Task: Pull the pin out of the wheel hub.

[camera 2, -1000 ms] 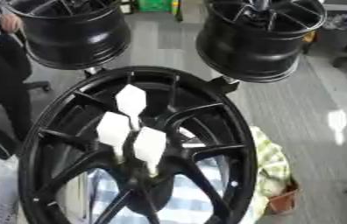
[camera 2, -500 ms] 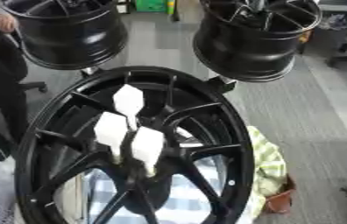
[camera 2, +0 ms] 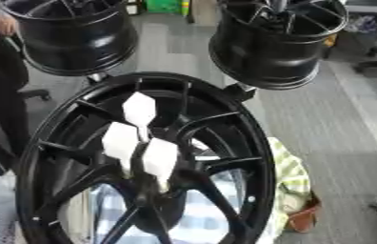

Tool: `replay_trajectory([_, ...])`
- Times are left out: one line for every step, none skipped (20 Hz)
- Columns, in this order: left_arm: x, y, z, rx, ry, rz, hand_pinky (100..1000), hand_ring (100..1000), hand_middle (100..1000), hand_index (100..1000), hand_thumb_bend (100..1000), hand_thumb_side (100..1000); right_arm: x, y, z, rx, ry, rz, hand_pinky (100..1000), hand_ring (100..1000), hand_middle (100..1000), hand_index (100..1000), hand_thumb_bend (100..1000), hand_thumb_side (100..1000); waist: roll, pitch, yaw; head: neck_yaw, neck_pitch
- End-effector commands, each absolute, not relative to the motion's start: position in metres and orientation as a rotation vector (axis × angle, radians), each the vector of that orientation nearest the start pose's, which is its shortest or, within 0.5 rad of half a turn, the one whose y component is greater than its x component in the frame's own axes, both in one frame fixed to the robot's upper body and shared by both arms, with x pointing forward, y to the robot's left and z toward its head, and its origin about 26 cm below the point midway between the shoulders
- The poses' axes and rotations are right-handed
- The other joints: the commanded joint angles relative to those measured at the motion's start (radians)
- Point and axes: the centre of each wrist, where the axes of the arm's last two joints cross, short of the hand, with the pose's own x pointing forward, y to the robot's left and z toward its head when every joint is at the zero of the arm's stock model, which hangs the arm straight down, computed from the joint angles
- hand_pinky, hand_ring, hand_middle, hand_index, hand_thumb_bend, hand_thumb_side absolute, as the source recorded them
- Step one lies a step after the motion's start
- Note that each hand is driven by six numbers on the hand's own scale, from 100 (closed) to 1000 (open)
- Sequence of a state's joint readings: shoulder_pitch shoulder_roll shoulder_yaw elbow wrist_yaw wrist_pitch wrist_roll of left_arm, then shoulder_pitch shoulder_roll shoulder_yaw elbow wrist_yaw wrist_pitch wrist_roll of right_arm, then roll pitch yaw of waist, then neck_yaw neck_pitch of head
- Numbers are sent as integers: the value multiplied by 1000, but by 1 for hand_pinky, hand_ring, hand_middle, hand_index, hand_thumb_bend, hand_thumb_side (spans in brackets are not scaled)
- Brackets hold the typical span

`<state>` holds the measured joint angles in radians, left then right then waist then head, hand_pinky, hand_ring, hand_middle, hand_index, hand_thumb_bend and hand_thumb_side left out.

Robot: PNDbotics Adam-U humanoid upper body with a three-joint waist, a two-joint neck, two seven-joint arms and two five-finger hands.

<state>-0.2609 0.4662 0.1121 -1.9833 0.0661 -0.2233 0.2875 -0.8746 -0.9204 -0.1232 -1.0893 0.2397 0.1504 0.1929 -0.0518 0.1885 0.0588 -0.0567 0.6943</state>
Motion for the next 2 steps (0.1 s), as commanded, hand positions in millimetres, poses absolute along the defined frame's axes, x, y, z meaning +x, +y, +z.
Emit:
replay_trajectory([292, 314, 225, 420, -2549, -114, 751, 851, 749, 858, 250, 643, 368, -450, 373, -964, -1805, 545, 746, 709, 642, 745, 513, 307, 0, -16, 2, 0, -2])
replay_trajectory([292, 314, 225, 419, -2551, -114, 751, 851, 749, 858, 250, 643, 365, -442, 372, -935, -1844, 558, 741, 709, 642, 745, 513, 307, 1, -16, 2, 0, -2])
